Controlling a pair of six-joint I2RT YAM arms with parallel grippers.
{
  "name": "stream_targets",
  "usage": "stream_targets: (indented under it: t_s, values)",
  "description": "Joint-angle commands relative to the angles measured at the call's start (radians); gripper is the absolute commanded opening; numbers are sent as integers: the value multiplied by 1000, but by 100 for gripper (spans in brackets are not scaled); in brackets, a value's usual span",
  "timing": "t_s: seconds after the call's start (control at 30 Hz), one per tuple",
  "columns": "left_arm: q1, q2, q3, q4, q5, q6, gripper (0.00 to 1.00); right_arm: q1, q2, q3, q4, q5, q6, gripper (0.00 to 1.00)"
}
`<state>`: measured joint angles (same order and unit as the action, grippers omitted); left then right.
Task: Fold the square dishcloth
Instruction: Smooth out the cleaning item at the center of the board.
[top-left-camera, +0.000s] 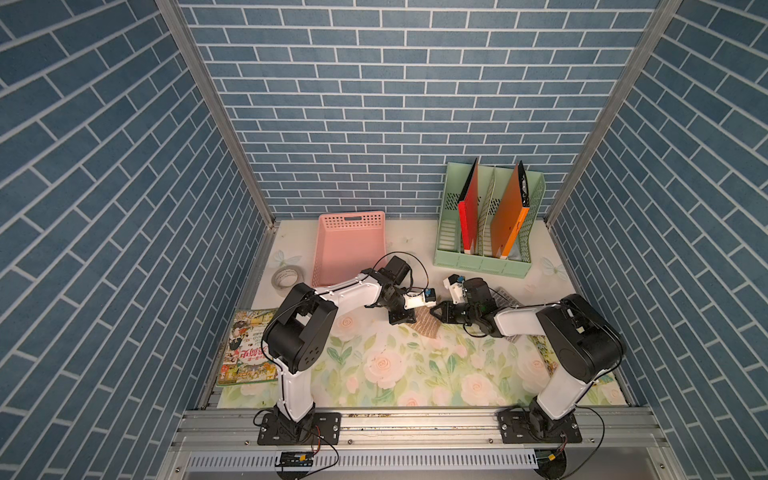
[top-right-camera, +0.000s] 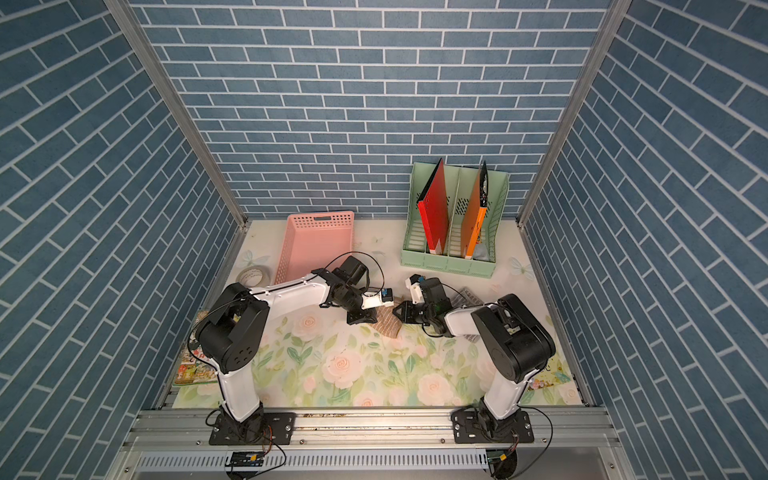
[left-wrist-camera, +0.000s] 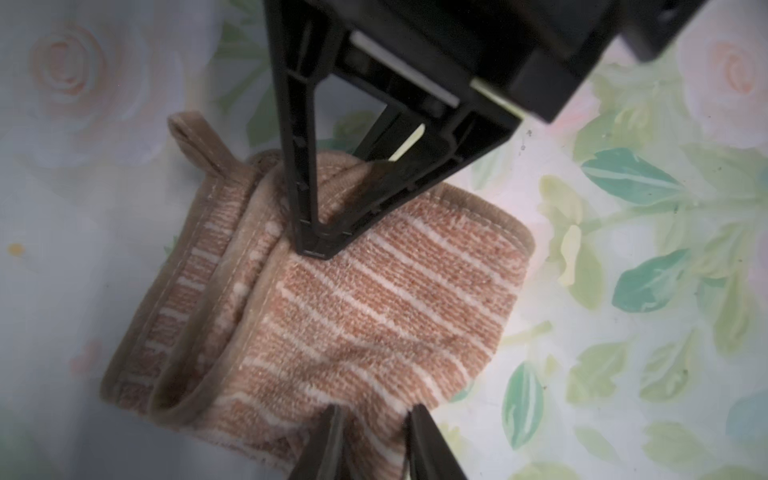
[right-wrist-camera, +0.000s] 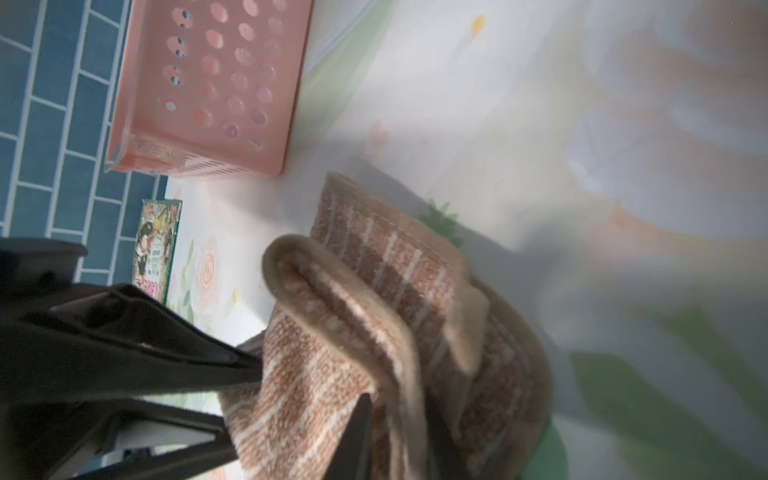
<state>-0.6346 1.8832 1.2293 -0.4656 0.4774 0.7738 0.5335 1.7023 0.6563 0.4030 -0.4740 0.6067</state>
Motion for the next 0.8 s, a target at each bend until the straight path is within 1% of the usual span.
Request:
stream_targets:
  t_s: [0.0, 0.03, 0.1, 0.23, 0.3, 0.33, 0.4, 0.47, 0.5, 0.53, 0.6, 0.77]
  values:
    - [0, 27, -10, 24, -45, -10, 32, -29, -85, 33, -101, 49, -13, 37]
    - [-1, 31, -12, 24, -51, -14, 32, -36, -107, 36, -116, 57, -14, 41]
    - [0, 33, -19, 24, -50, -22, 32, -45, -140, 40, -143, 68, -17, 46]
    - [0, 19, -33, 34, -37, -31, 32, -50, -212, -1, -149, 99, 3, 47]
    - [0, 15, -31, 30, -28, -33, 32, -48, -242, -63, -73, 64, 53, 45]
    - [0, 15, -28, 23, -21, -33, 32, -42, -251, -91, -27, 43, 81, 43]
    - [1, 10, -27, 13, -9, -28, 33, -17, -253, -129, 43, 20, 118, 35]
    - [0, 7, -25, 10, -5, -29, 33, 10, -234, -140, 76, 13, 137, 20]
    - [0, 7, -25, 9, -5, -30, 33, 22, -219, -140, 94, 11, 143, 16]
    - [0, 6, -24, 8, -5, -32, 33, 30, -203, -135, 103, 9, 148, 13]
    - [1, 5, -23, 10, -11, -34, 33, 36, -162, -127, 133, -14, 159, 10]
    - [3, -6, -19, 10, -19, -37, 33, 36, -54, -91, 205, -68, 181, 9]
